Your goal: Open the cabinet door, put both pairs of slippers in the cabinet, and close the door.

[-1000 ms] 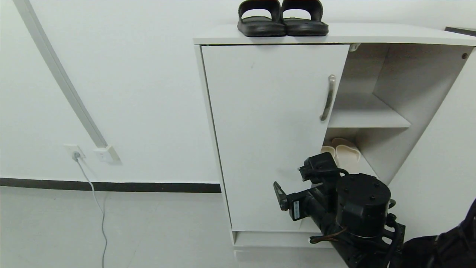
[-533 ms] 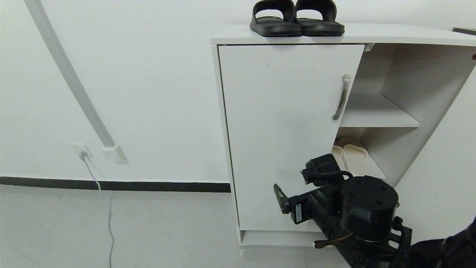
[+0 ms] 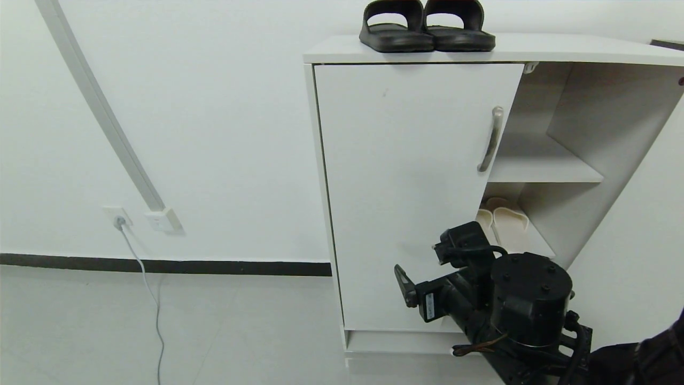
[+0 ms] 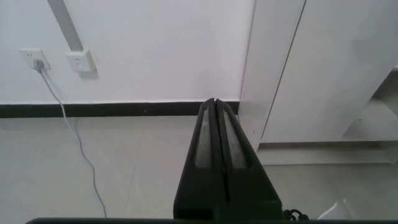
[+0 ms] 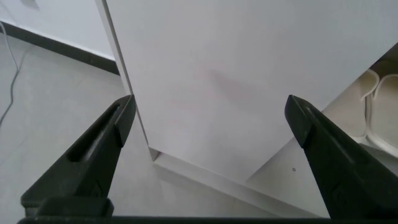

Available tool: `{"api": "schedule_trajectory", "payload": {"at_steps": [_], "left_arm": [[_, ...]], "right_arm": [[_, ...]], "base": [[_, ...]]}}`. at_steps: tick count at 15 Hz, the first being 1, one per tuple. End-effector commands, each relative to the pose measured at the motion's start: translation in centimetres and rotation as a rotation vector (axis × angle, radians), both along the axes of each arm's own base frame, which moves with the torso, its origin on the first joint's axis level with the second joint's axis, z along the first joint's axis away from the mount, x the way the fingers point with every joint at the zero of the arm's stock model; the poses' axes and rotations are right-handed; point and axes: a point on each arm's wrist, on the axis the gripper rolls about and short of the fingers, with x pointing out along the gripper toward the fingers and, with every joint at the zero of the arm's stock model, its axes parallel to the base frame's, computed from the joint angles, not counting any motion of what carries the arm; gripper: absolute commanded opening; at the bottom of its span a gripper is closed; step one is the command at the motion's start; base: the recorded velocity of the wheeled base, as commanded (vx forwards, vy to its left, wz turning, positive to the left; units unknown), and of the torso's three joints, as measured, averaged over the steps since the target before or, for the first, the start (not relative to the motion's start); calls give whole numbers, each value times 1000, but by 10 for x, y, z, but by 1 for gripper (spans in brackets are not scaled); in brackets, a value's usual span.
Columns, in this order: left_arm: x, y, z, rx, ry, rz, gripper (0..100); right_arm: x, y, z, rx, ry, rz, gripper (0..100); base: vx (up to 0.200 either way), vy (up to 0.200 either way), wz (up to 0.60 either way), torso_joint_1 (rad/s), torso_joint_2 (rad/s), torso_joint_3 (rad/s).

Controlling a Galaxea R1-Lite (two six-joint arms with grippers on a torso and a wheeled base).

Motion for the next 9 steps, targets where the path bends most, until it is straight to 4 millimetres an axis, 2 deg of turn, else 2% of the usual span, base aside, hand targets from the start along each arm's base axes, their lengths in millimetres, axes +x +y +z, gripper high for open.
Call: {"api": "schedule_trajectory", "payload": {"at_steps": [1, 7, 9], "left_arm": [[0, 0, 0, 0, 0, 1, 0], [0, 0, 0, 0, 0, 1, 0], [0, 0, 0, 0, 0, 1, 0]], "right_arm": [[0, 1, -1, -4, 2, 0, 100], [1, 1, -2, -5, 3, -1, 100], [1, 1, -2, -5, 3, -1, 100]], "base": [[0, 0, 0, 0, 0, 0], [0, 0, 0, 0, -14, -12], [0, 0, 0, 2, -200, -283]]}}
